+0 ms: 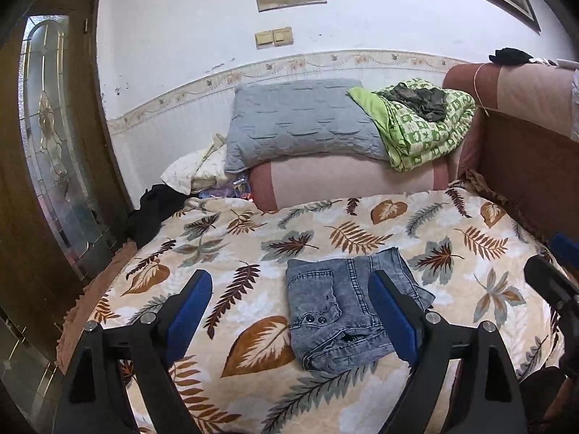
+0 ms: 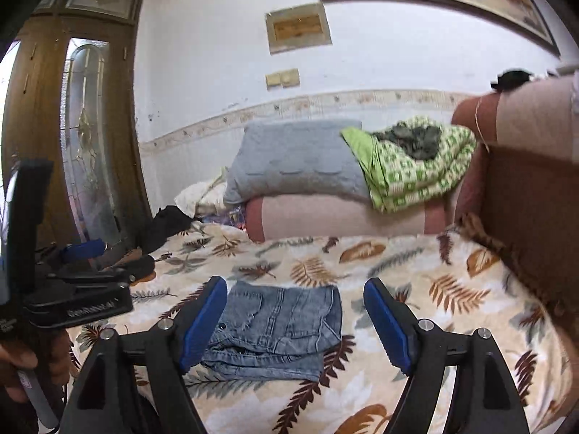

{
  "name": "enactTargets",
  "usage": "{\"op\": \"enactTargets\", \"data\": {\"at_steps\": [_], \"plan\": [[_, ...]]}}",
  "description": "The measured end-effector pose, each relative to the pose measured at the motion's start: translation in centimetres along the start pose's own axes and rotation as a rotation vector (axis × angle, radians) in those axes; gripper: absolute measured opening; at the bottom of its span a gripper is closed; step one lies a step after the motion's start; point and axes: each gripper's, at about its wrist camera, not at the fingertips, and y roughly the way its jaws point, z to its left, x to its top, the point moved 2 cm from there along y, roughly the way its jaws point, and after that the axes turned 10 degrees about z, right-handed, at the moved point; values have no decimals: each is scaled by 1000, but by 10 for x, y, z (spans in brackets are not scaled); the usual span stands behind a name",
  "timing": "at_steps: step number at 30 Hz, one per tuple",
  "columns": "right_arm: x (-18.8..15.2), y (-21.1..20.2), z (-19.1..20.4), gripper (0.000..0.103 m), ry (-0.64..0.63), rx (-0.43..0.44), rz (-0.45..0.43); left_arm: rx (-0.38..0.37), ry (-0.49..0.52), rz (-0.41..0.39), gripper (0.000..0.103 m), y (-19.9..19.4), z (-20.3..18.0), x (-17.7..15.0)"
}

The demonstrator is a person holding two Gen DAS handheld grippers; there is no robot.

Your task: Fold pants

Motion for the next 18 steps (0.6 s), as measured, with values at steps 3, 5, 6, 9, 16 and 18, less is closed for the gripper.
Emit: {"op": "enactTargets", "data": {"at_steps": [3,5,6,9,16,18], "plan": [[2,-7,7,81,-20,-25,-1,18,-12,-2,89,-4,2,-2],[3,-5,9,83,-24,-53,17,28,-8,-2,89,-5,2,-4],[2,-2,8,84,-21,-70,36,29,-4,0,89,-5,2,-5],[-3,18,7,84,-23,-124,139,36,-5,13,89,-4,5,-10],[-20,52,9,84,-72,-192,323,43,-27,47,89,3,9,-16],[-22,51,11,84,-88,-205,324,44,-22,54,89,5,7,-16]]}}
